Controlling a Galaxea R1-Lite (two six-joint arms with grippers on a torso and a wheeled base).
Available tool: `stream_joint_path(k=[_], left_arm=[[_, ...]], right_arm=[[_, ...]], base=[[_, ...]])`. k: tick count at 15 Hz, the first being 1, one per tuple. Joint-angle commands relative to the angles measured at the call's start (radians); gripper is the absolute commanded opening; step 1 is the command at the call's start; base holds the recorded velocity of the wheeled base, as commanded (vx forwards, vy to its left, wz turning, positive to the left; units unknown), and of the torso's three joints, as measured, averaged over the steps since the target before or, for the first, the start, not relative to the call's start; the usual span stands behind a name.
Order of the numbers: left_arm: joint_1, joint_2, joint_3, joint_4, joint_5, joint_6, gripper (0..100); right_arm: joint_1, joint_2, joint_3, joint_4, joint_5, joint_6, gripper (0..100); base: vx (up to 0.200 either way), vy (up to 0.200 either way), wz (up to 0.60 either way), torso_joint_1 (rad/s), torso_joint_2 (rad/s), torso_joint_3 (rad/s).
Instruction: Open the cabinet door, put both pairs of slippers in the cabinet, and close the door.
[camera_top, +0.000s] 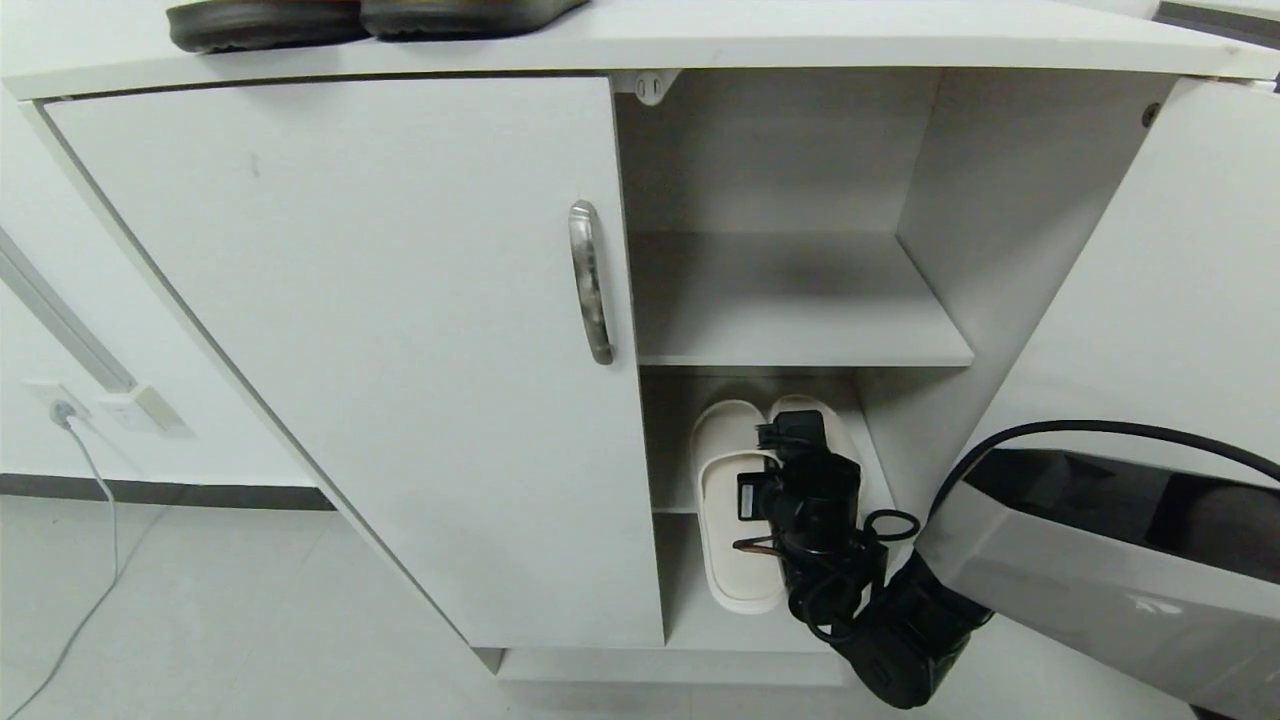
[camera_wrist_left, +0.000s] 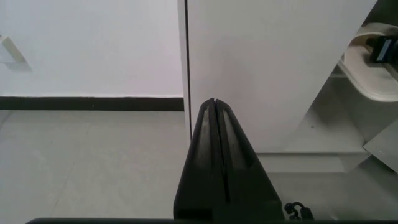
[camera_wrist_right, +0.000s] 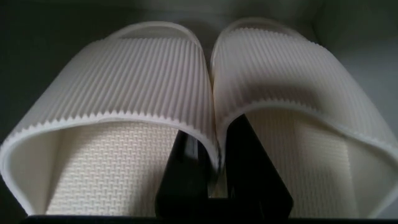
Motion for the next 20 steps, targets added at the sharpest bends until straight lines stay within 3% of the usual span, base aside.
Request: stream_joint_path(k=[1,10,20], left_arm=[[0.0,0.001,0.0,0.0,0.001,0.0,0],[0.0,0.001,0.0,0.0,0.001,-0.002,0],[0.0,0.001,0.0,0.0,0.001,-0.002,0]], right_arm=[[-0.017,0.039,-0.05,0.007,0.001,0.0,0],[-0.105,0.177,-0.457,0.274,0.013,0.0,0],[-0.132,0.227,-0.652,0.425,0.037,0.0,0]], base=[[0.0,0.0,0.0,0.0,0.0,0.0],[0.0,0.0,0.0,0.0,0.0,0.0],[0.0,0.0,0.0,0.0,0.0,0.0]])
